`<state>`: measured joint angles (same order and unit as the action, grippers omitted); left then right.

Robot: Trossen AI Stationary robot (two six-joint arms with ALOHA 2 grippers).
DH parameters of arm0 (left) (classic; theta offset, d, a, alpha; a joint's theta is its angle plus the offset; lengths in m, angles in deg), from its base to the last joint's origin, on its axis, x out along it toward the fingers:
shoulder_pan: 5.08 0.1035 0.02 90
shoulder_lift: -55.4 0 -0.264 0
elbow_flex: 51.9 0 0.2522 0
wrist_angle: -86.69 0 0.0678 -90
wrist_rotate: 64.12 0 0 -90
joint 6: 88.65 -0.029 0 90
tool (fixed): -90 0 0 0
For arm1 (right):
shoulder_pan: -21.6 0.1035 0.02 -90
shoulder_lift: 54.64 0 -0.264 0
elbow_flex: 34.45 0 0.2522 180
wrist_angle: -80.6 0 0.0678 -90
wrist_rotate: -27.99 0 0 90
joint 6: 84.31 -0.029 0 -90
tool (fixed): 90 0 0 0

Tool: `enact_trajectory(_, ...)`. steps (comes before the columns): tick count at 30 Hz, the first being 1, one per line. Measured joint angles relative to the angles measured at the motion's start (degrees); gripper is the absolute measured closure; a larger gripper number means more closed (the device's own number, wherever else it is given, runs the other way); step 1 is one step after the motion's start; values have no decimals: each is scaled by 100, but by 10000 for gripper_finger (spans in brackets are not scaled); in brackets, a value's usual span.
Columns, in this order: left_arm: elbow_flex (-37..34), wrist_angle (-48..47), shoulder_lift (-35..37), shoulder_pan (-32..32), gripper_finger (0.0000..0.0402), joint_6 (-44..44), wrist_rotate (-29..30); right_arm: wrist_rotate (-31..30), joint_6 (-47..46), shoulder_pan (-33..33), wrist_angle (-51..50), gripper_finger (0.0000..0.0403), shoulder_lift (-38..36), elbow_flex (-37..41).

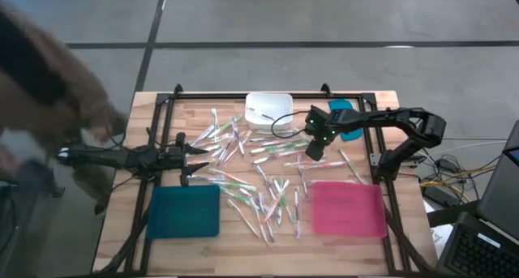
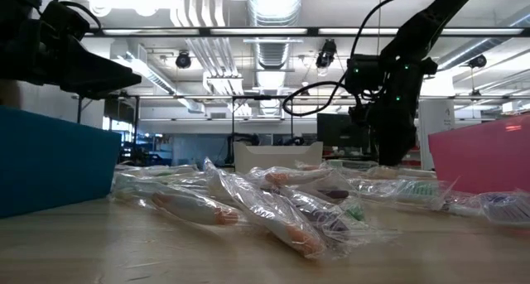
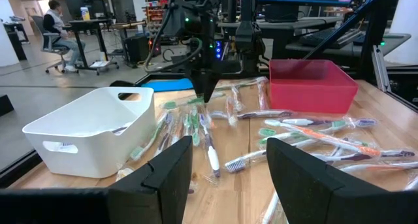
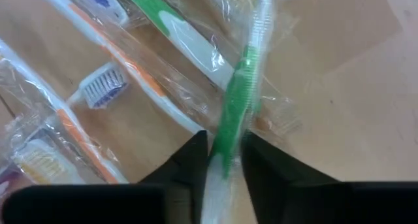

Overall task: Pick & Place Toothbrushes
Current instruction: Put the green toothbrush into the pink bin

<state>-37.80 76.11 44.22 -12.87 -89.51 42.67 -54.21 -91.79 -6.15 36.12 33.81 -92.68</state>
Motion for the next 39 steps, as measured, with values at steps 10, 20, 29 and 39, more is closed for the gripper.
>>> enact_trajectory(10,0,0,0,0,199,0,1,31,47,0,-42,371,-376,0)
enact_trajectory(20,0,0,0,0,199,0,0,172,93,0,-42,377,-1388,0)
enact_trajectory(29,0,0,0,0,199,0,1,767,201,0,-9,376,-2750,0)
enact_trajectory(39,2,0,0,0,199,0,2,1700,140,126,12,375,-4178,0)
